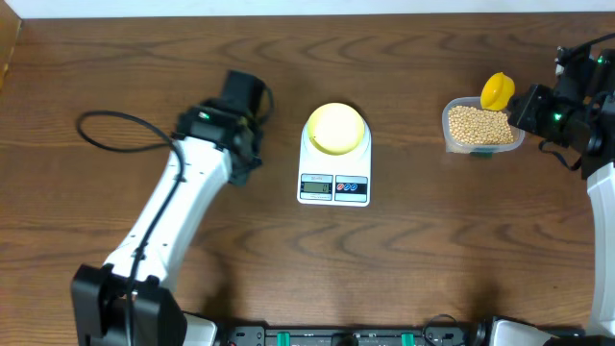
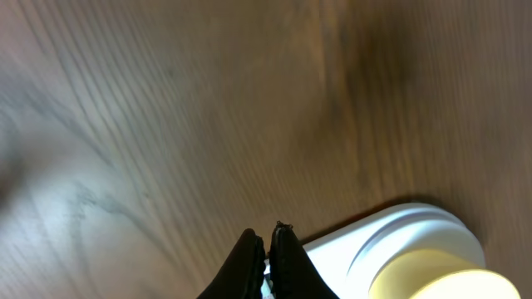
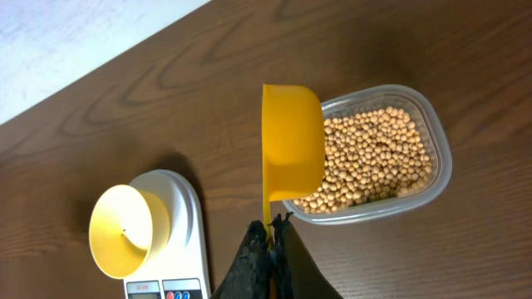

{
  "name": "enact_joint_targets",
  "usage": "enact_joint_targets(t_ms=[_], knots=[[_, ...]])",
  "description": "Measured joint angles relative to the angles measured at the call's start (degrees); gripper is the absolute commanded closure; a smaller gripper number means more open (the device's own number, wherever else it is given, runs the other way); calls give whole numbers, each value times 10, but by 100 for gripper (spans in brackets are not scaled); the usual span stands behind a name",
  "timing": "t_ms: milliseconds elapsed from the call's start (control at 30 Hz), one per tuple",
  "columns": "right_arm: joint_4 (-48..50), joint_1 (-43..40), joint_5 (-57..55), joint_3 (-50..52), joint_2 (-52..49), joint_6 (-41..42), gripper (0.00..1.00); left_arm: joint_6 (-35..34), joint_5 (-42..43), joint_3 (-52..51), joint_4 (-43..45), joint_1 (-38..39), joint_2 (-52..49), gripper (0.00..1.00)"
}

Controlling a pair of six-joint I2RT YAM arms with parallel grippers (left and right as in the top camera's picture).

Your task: Scoop item into bowl and weigh 50g on scale

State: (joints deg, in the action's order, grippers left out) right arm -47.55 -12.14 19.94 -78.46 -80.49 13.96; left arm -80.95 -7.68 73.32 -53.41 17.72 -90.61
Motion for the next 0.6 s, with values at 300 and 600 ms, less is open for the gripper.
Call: enact_joint_targets(t_ms=[300, 600], knots=[[0, 0, 0, 0, 0, -2, 99, -59, 19, -55, 89, 80, -8, 92], [0, 0, 0, 0, 0, -6, 99, -59, 24, -55, 92, 89, -8, 92]])
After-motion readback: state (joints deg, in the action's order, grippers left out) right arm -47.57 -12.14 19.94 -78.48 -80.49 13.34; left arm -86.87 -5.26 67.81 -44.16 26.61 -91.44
